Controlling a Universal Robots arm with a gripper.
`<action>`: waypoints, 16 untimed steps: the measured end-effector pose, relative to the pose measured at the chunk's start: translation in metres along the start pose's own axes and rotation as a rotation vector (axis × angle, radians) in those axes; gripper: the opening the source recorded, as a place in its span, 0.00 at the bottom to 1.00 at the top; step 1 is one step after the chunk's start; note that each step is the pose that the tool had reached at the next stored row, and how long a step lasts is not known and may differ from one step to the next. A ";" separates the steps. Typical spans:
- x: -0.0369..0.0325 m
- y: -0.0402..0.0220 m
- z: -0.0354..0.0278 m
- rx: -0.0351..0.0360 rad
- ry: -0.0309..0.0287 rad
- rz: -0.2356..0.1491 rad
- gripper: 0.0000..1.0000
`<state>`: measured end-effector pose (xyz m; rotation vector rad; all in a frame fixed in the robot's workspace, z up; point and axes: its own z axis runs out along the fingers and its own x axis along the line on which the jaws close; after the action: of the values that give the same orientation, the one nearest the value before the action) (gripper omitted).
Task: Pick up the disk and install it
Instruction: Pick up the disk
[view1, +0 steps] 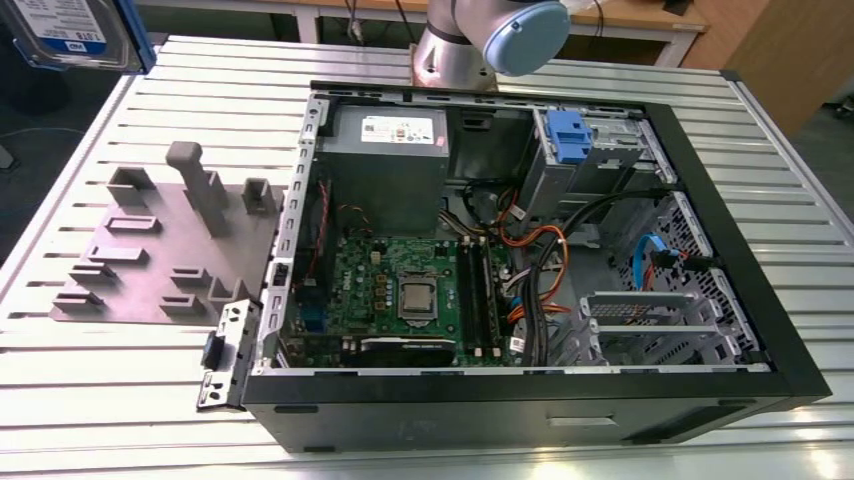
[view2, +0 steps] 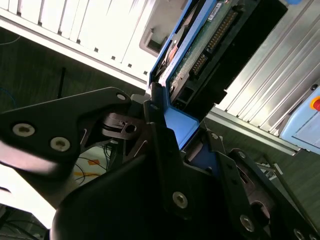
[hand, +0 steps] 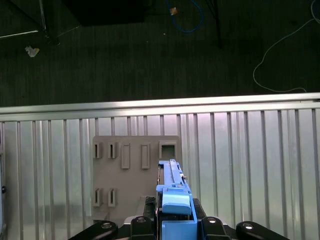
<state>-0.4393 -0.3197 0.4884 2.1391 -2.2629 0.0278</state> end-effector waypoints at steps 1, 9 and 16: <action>0.0000 0.0000 -0.0001 0.0000 0.0000 0.000 0.36; -0.0001 -0.0026 -0.0003 -0.0002 0.0001 0.000 0.36; -0.0003 -0.0108 -0.0002 0.0000 -0.0002 0.000 0.36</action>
<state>-0.4285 -0.3200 0.4885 2.1391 -2.2630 0.0276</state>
